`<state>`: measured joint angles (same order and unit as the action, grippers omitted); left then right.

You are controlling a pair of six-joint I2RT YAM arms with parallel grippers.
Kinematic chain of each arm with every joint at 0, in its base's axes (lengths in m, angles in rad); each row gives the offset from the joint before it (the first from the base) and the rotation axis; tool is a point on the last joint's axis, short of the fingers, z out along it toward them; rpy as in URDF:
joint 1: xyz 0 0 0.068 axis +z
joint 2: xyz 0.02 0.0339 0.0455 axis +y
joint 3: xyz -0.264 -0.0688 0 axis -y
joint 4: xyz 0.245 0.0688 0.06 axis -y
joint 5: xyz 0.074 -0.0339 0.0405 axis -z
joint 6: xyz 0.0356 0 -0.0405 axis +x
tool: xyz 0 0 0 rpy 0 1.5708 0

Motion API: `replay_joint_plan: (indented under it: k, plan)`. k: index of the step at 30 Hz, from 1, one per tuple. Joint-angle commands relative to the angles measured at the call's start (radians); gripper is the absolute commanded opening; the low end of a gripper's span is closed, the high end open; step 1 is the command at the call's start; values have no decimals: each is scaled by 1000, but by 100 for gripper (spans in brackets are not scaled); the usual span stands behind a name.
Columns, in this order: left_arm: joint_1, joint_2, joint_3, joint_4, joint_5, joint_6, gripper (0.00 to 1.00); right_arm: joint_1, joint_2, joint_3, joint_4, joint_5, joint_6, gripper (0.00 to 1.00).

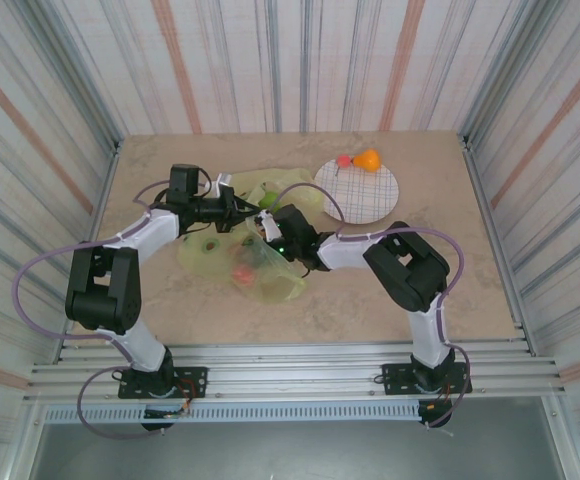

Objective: Place the fruits into the plastic bag

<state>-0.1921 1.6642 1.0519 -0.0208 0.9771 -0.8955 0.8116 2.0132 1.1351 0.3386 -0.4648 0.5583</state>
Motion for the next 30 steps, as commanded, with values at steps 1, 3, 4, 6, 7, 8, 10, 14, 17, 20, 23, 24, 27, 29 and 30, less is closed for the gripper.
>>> replay_joint_plan:
  k: [1,3,4,6,7,8,10,14,17,20,23,24,27,29,30]
  plan:
    - [-4,2,-7,1,27,-5,0,-3,-15,2,5,14,9,66]
    - [-4,2,-7,1,26,-5,0,-10,-30,-11,7,19,11,68]
    - [-3,2,-6,1,26,-4,0,-15,-37,-19,7,20,11,68]
    - [-4,2,-6,1,28,-5,0,-21,-53,-30,7,25,11,70]
    - [-4,2,-6,1,27,-4,0,-23,-60,-35,7,28,11,71]
    - [-4,2,-7,1,26,-5,0,-26,-67,-39,7,30,9,72]
    - [-4,2,-6,1,27,-4,0,-30,-81,-49,7,32,9,73]
    - [-4,2,-6,1,26,-5,0,-34,-100,-66,9,38,10,77]
    - [-4,3,-7,1,25,-5,0,-35,-114,-80,9,44,9,78]
    - [-4,5,-7,1,26,-6,0,-42,-136,-98,7,53,7,78]
    - [-4,5,-7,2,26,-6,0,-56,-172,-117,-14,65,-6,78]
    - [-4,5,-6,2,27,-7,0,-62,-186,-124,-25,69,-13,78]
    - [-4,4,-6,3,26,-8,0,-81,-235,-149,-56,87,-35,78]
    - [-4,3,-8,4,25,-8,0,-93,-270,-166,-78,104,-47,78]
    - [-4,4,-7,4,26,-8,0,-97,-288,-175,-90,112,-55,78]
